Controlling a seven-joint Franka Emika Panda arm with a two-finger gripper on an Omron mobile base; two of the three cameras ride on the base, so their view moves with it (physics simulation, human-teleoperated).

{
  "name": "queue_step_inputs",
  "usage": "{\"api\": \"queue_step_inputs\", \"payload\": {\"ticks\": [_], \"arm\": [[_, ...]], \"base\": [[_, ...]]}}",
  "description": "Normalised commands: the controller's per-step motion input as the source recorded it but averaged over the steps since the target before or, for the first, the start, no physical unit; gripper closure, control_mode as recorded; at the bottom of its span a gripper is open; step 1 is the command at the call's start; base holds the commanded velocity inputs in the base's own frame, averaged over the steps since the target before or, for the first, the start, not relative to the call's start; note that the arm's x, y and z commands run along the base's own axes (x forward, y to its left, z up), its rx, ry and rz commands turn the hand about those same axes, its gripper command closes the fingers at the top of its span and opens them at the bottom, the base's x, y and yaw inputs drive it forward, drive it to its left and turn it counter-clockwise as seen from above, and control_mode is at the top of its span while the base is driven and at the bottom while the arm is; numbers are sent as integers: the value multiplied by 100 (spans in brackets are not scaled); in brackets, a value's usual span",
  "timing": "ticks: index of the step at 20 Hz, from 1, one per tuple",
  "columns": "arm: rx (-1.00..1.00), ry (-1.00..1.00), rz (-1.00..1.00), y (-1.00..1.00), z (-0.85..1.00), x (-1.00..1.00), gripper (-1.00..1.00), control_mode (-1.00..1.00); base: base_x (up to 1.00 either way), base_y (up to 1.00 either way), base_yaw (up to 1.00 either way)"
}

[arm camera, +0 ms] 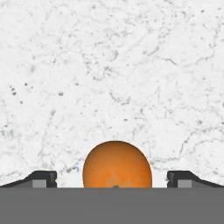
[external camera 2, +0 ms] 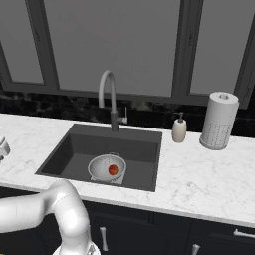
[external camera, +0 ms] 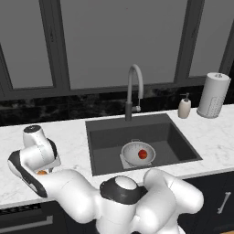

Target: Put the colander in the sink, put the apple, tangerine in the colander, and turn on the sink faucet and pour water over the colander.

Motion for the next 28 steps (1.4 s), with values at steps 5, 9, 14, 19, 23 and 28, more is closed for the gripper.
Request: {"api": "queue_step_inputs", "payload": {"ticks": [5, 9, 14, 19, 23, 28], "arm": [[0, 0, -1, -6, -9, -8, -100, -100], [0, 0, -1, -13, -12, 0, -100, -100], [0, 0, 0, -2, -17, 0, 100, -100], [0, -1, 0, -4, -2, 0, 100, -100], [2, 0, -6, -56, 27, -1, 100, -100], [6, 0, -10, -90, 19, 0, 100, -100]], "base": [[0, 0, 0], [0, 0, 0], [0, 0, 0], [0, 0, 0], [0, 0, 0], [0, 0, 0]]}}
